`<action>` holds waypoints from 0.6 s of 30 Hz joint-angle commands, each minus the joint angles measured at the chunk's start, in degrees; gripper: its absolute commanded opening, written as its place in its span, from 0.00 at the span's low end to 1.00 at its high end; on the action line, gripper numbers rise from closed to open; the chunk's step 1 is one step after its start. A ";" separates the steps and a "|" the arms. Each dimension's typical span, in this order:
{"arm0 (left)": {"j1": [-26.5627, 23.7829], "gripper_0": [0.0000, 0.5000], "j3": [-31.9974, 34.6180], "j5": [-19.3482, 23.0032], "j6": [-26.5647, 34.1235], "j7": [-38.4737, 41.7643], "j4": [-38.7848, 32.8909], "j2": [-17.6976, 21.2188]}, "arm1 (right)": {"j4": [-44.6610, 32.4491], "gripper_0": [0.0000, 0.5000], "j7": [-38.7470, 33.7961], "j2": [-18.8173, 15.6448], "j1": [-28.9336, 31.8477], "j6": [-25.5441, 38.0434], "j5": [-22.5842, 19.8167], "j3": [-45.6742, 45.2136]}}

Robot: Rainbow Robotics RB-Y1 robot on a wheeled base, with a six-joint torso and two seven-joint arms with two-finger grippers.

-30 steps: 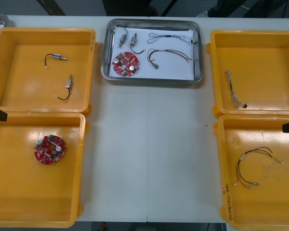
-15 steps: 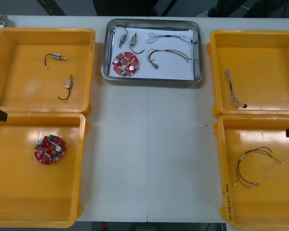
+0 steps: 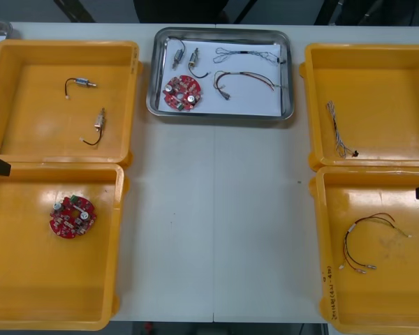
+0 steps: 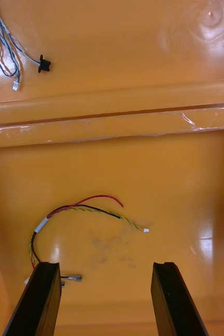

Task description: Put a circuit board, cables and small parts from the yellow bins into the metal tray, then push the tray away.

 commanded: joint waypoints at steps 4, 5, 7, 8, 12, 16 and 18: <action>1.18 1.00 1.53 0.42 0.37 -5.80 -1.50 2.46 | -0.38 1.00 -1.26 -2.44 0.82 0.15 0.03 -0.48; 1.18 1.00 1.53 0.42 0.37 -5.80 -1.50 2.46 | -0.38 1.00 -1.26 -2.44 0.82 0.15 0.03 -0.48; 1.18 1.00 1.53 0.42 0.37 -5.80 -1.50 2.46 | -0.38 1.00 -1.26 -2.44 0.82 0.15 0.03 -0.48; 1.18 1.00 1.53 0.42 0.37 -5.80 -1.50 2.46 | -0.38 1.00 -1.26 -2.44 0.82 0.15 0.03 -0.48; 1.18 1.00 1.53 0.42 0.37 -5.80 -1.50 2.46 | -0.38 1.00 -1.26 -2.44 0.82 0.15 0.03 -0.48; 1.18 1.00 1.53 0.42 0.37 -5.80 -1.50 2.46 | -0.38 1.00 -1.26 -2.44 0.82 0.15 0.03 -0.48; 1.18 1.00 1.53 0.42 0.37 -5.80 -1.50 2.46 | -0.38 1.00 -1.26 -2.44 0.82 0.15 0.03 -0.48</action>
